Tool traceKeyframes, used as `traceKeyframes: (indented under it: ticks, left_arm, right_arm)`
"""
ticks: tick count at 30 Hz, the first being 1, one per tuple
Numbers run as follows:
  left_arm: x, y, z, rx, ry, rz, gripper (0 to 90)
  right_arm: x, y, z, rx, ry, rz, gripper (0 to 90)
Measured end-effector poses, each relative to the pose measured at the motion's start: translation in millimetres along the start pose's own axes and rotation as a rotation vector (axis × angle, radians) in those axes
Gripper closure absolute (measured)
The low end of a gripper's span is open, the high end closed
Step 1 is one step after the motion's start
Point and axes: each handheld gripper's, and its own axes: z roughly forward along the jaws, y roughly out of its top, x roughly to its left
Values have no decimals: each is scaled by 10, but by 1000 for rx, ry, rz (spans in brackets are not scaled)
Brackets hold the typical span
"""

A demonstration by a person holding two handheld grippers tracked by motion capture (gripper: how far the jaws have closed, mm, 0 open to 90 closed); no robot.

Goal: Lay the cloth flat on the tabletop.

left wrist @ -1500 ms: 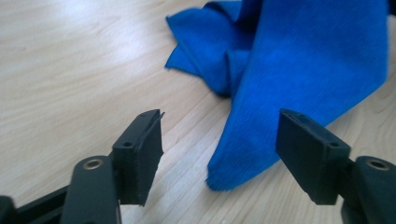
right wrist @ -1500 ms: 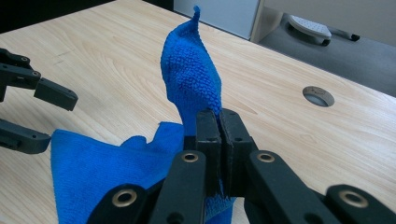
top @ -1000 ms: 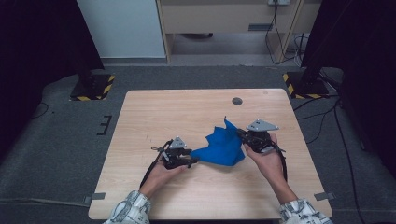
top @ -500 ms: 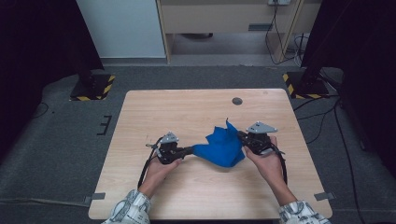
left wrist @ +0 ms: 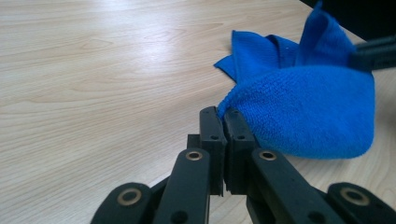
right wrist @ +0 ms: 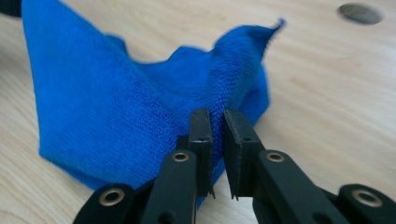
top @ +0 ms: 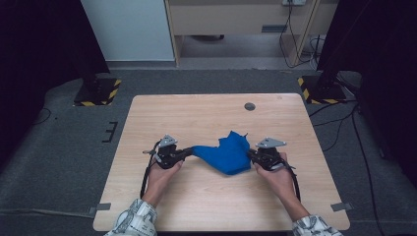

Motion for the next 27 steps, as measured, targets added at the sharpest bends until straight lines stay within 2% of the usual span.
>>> traceKeyframes:
  ticks: [5,8,14,19,21,27]
  left_arm:
    - [36,-16,1,20,14,-1,883]
    - [38,-14,-3,19,23,7,883]
    - [42,-16,2,27,46,16,883]
    - [64,-26,11,37,58,24,883]
    - [73,-28,14,39,59,22,883]
    - [88,-29,10,36,61,19,883]
  right_arm:
    - [17,4,62,4,16,10,695]
    - [1,50,7,-6,5,8,630]
    - [-105,138,-93,-41,-1,54,508]
    - [-232,168,-134,-60,-19,92,501]
    - [-313,196,-127,-70,-26,117,531]
    - [-443,259,26,-68,-55,123,562]
